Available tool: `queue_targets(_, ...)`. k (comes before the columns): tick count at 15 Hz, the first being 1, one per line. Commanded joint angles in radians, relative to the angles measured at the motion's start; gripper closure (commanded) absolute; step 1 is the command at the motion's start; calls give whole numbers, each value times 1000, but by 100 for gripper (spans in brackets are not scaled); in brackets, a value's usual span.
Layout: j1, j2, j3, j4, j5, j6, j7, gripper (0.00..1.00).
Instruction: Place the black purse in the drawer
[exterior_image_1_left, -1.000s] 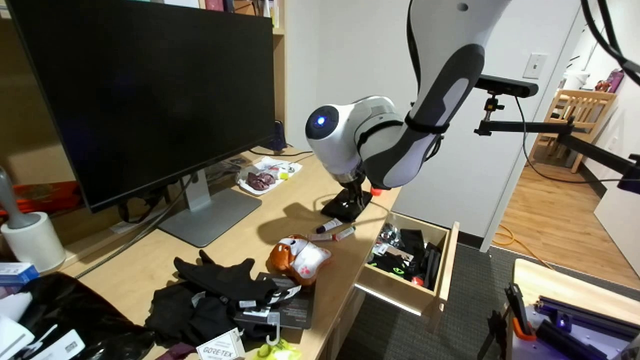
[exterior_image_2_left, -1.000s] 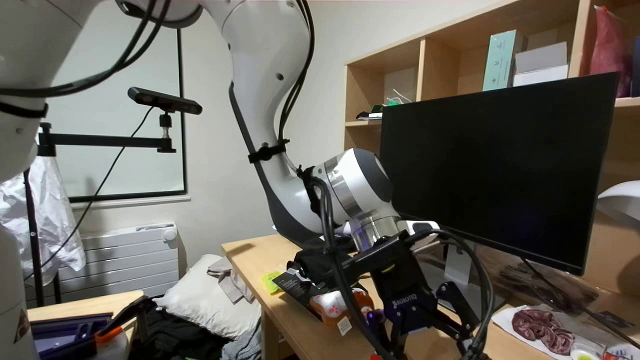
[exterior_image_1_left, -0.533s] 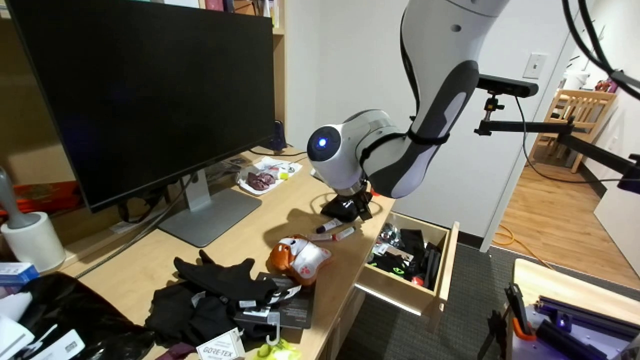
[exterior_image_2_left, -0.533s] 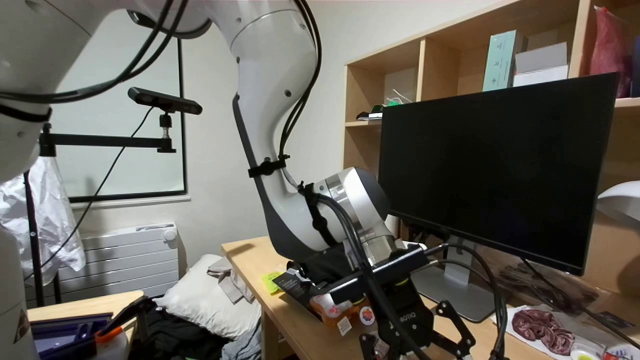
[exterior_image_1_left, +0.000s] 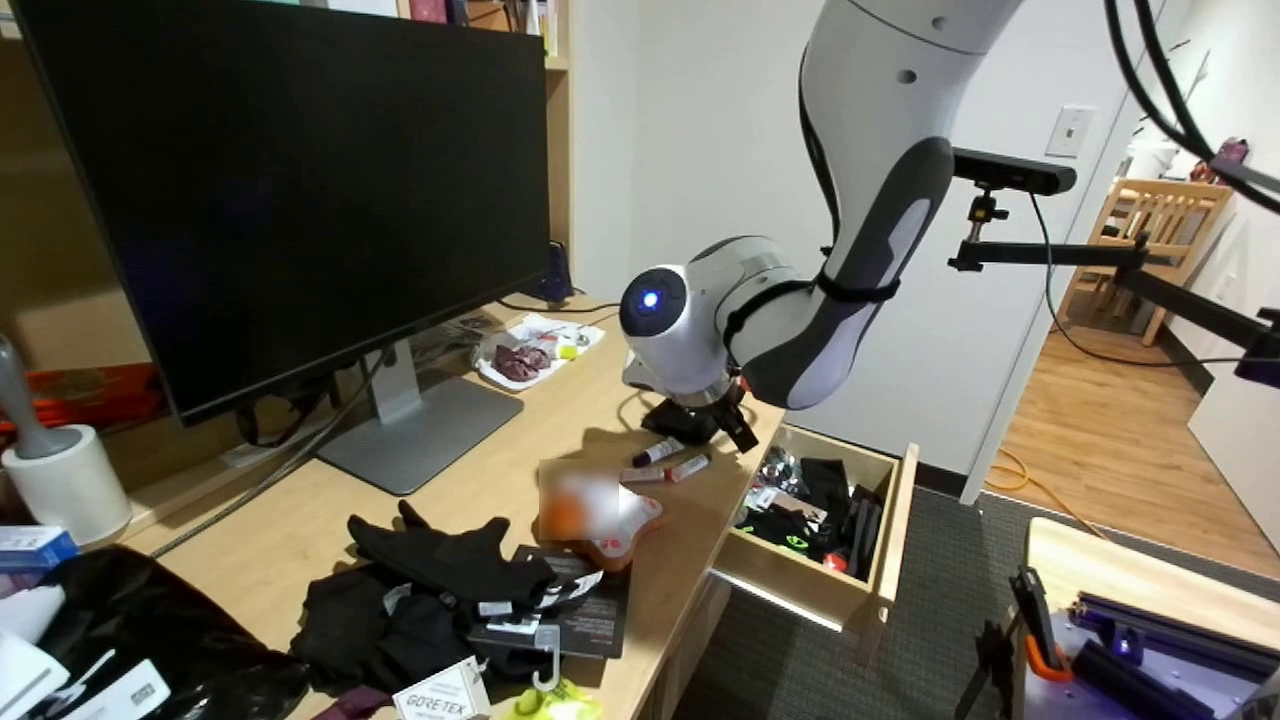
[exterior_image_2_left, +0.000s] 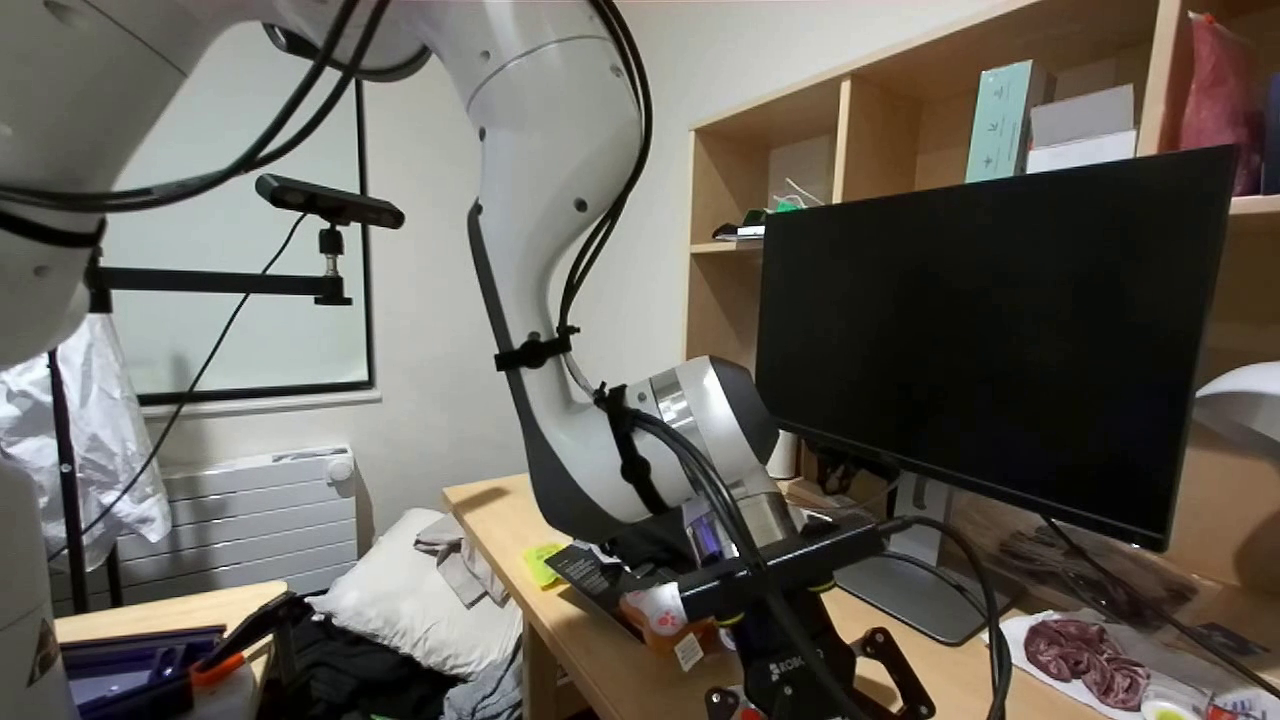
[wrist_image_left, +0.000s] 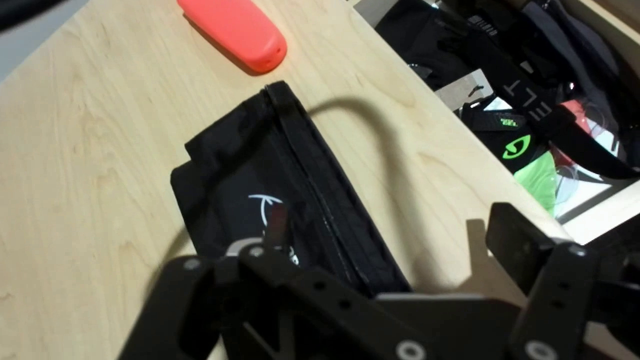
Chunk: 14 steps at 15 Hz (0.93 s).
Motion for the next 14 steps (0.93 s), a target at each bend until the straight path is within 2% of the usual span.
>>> queue_targets(1, -82, -28, 69, -14, 132, 68, -103, 0)
queue_targets(4, -143, -22, 123, -14, 376, 83, -266, 0)
queue_targets(8, -190, -31, 162, 10, 649, 56, -441, 0)
queue_targets(14, -176, -77, 147, 51, 870, 39, -561, 0)
